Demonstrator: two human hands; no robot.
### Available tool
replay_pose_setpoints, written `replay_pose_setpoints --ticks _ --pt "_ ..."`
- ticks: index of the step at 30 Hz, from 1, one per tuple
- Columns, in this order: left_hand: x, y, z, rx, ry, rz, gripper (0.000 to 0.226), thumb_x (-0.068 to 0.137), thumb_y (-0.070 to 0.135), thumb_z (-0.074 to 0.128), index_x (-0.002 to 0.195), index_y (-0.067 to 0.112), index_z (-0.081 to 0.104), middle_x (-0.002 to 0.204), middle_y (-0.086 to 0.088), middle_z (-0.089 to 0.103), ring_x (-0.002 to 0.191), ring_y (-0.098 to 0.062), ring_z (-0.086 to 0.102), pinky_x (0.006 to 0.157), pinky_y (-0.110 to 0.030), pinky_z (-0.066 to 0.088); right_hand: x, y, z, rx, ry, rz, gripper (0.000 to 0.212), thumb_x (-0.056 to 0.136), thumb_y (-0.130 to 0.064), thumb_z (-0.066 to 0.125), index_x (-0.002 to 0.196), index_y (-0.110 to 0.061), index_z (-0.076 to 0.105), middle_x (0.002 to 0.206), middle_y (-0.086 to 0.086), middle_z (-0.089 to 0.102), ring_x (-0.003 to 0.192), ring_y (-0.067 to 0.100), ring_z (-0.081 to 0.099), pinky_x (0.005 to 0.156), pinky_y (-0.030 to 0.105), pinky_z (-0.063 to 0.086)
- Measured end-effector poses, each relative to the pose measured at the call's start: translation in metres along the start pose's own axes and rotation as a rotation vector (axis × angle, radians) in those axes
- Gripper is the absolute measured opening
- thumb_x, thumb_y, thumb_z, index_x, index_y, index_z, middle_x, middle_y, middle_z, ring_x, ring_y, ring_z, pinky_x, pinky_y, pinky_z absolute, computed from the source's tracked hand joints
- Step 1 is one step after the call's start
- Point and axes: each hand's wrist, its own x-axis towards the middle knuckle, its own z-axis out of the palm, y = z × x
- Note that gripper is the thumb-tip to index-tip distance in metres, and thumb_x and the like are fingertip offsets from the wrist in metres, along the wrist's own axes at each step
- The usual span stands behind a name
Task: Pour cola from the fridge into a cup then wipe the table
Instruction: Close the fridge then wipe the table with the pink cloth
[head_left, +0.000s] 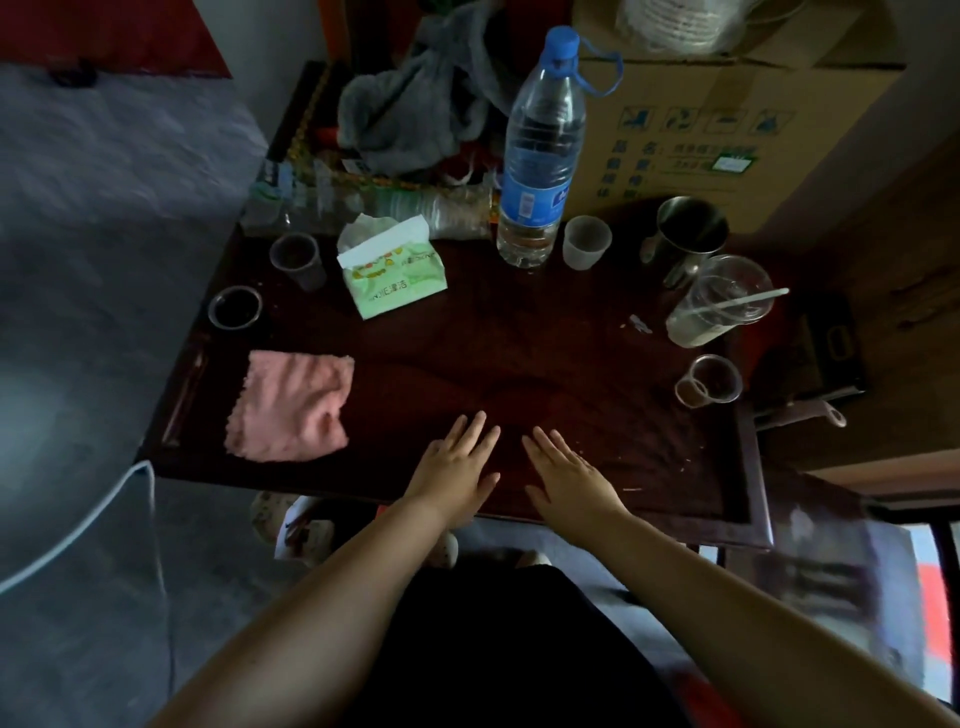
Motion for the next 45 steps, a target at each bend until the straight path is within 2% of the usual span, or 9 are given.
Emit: replay_pose_setpoints --ticks 4,10,13,19,22,29,36,40,45 --pt "-0.015 -0.038 -0.004 -0.027 0.103 0.024 0.063 0.1 0.042 0.035 0.153 0.023 0.007 0.161 -0.001 -0.004 0.148 -0.018 -0.001 0.117 -0.04 0.009 0.004 -0.011 0.016 -0.053 -0.039 0.075 0.063 0.1 -0.037 0.031 0.152 -0.016 0.003 0.16 0.002 -0.009 0.147 0.019 -0.005 0.118 0.033 0.012" --pt "-0.047 -0.125 -0.012 -0.02 0.307 -0.147 0.07 0.097 0.037 0.045 0.153 0.016 0.009 0.159 -0.005 -0.008 0.147 -0.025 0.0 0.117 -0.043 0.01 0.005 -0.014 0.026 -0.078 0.034 0.124 0.06 0.1 -0.039 0.028 0.152 -0.017 0.007 0.16 0.0 -0.004 0.147 0.018 -0.001 0.117 0.032 0.012" --pt "-0.05 -0.159 -0.02 -0.043 0.282 -0.253 0.072 0.098 0.039 0.04 0.153 0.016 -0.001 0.159 -0.009 -0.015 0.145 -0.031 -0.011 0.117 -0.047 0.012 0.004 -0.015 0.029 -0.038 0.069 0.136 0.059 0.1 -0.039 0.031 0.151 -0.018 0.011 0.16 -0.001 -0.001 0.147 0.016 0.0 0.117 0.031 0.012" --pt "-0.033 -0.199 -0.027 0.081 0.11 -0.297 0.071 0.099 0.052 0.019 0.15 0.018 -0.014 0.157 -0.009 -0.023 0.142 -0.034 -0.022 0.114 -0.051 -0.009 0.001 -0.02 0.032 0.007 0.102 0.176 0.058 0.1 -0.038 0.032 0.151 -0.019 0.011 0.16 -0.003 -0.002 0.146 0.014 -0.004 0.117 0.029 0.008" --pt "-0.023 -0.209 -0.025 0.171 0.056 -0.257 0.071 0.098 0.054 0.015 0.148 0.019 -0.019 0.156 -0.008 -0.024 0.143 -0.033 -0.02 0.116 -0.057 0.0 0.0 -0.022 0.031 0.03 0.094 0.194 0.057 0.101 -0.038 0.03 0.151 -0.02 0.01 0.16 -0.004 -0.003 0.146 0.012 -0.005 0.117 0.03 0.008" --pt "-0.017 -0.209 -0.017 0.153 0.088 -0.236 0.069 0.097 0.053 0.019 0.141 0.024 -0.026 0.156 -0.01 -0.025 0.142 -0.037 -0.023 0.112 -0.062 -0.004 0.0 -0.025 0.031 0.055 0.107 0.216 0.058 0.1 -0.042 0.029 0.151 -0.021 0.011 0.159 -0.006 -0.003 0.145 0.009 -0.007 0.117 0.03 0.006" --pt "-0.015 -0.196 -0.013 0.201 0.145 -0.183 0.069 0.097 0.048 0.023 0.142 0.024 -0.023 0.157 -0.014 -0.019 0.143 -0.04 -0.017 0.111 -0.063 -0.005 -0.003 -0.022 0.04 0.082 0.241 0.204 0.057 0.098 -0.044 0.032 0.149 -0.02 0.022 0.157 -0.008 0.003 0.143 0.007 -0.003 0.118 0.032 0.013" --pt "0.003 -0.161 -0.008 0.205 0.138 -0.135 0.065 0.096 0.048 0.017 0.142 0.029 -0.025 0.158 -0.013 -0.018 0.143 -0.039 -0.018 0.11 -0.064 -0.008 -0.004 -0.01 0.038 0.081 0.391 0.271 0.061 0.096 -0.045 0.033 0.147 -0.013 0.028 0.157 0.003 0.016 0.146 0.014 0.006 0.117 0.03 0.009" --pt "0.029 -0.117 -0.005 0.188 0.195 -0.145 0.067 0.092 0.05 0.024 0.148 0.027 -0.004 0.16 -0.017 0.002 0.144 -0.044 -0.005 0.108 -0.065 -0.007 0.011 0.012 0.034 0.045 0.393 0.423 0.071 0.094 -0.052 0.021 0.15 -0.009 0.013 0.158 0.007 0.002 0.146 0.02 -0.006 0.119 0.036 0.002"
